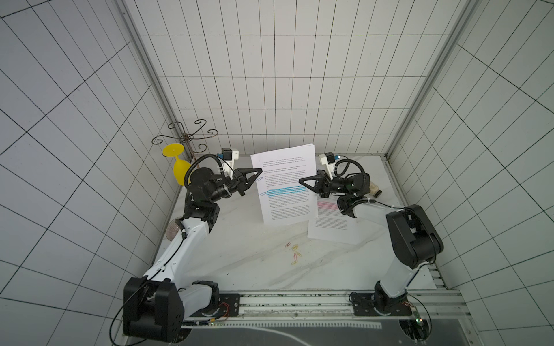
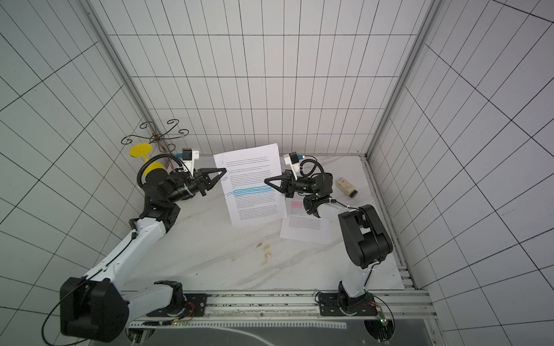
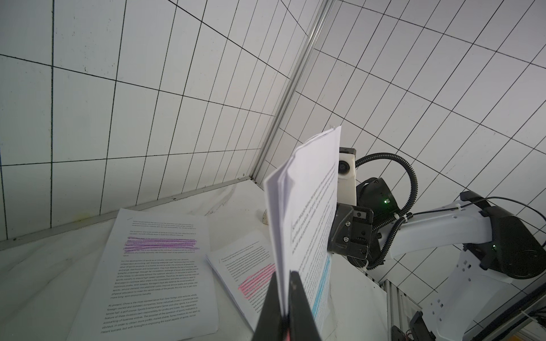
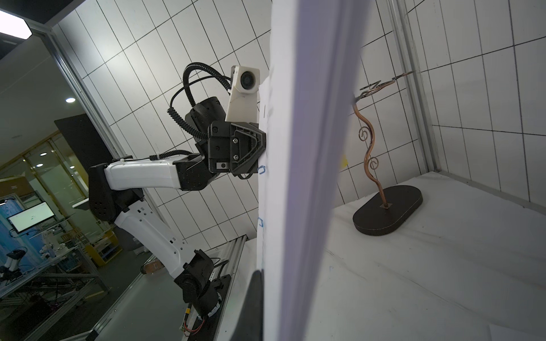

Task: Unclip the paperclips from the documents
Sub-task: Remove the paper clip from the document.

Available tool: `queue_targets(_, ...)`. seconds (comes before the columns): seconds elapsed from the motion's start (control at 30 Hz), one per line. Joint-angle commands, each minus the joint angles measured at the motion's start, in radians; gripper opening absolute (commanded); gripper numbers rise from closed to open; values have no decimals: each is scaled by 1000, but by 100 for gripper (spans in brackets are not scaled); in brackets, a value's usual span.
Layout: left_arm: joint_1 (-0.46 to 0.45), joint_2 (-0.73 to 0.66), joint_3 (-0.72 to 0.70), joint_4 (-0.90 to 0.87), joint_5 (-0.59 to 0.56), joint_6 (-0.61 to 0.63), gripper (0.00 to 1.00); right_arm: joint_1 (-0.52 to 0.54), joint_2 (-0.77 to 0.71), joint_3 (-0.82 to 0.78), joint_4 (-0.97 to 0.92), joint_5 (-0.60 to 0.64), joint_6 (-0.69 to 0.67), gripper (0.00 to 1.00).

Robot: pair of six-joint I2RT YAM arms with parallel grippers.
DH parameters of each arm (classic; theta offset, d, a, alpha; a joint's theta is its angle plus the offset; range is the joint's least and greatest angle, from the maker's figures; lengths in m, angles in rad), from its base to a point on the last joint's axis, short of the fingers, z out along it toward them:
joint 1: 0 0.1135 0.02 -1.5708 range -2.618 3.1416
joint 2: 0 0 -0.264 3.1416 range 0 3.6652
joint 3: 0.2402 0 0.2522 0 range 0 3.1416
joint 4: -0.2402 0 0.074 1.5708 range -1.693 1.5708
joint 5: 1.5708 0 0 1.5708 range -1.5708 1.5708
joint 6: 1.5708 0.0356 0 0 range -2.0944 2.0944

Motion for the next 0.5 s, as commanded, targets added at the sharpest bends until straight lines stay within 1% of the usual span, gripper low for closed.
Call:
queue_targets(0.0, 26, -18, 2, -27, -27, 13, 0, -43, -29, -60, 52, 31, 29, 0)
queue_targets(0.27, 71, -24, -6, -134, -100, 58, 0, -155, -57, -98, 54, 63, 40, 0)
queue_targets(0.47, 84, -25, -28, -190, -150, 87, 0, -201, -73, -117, 46, 82, 47, 0)
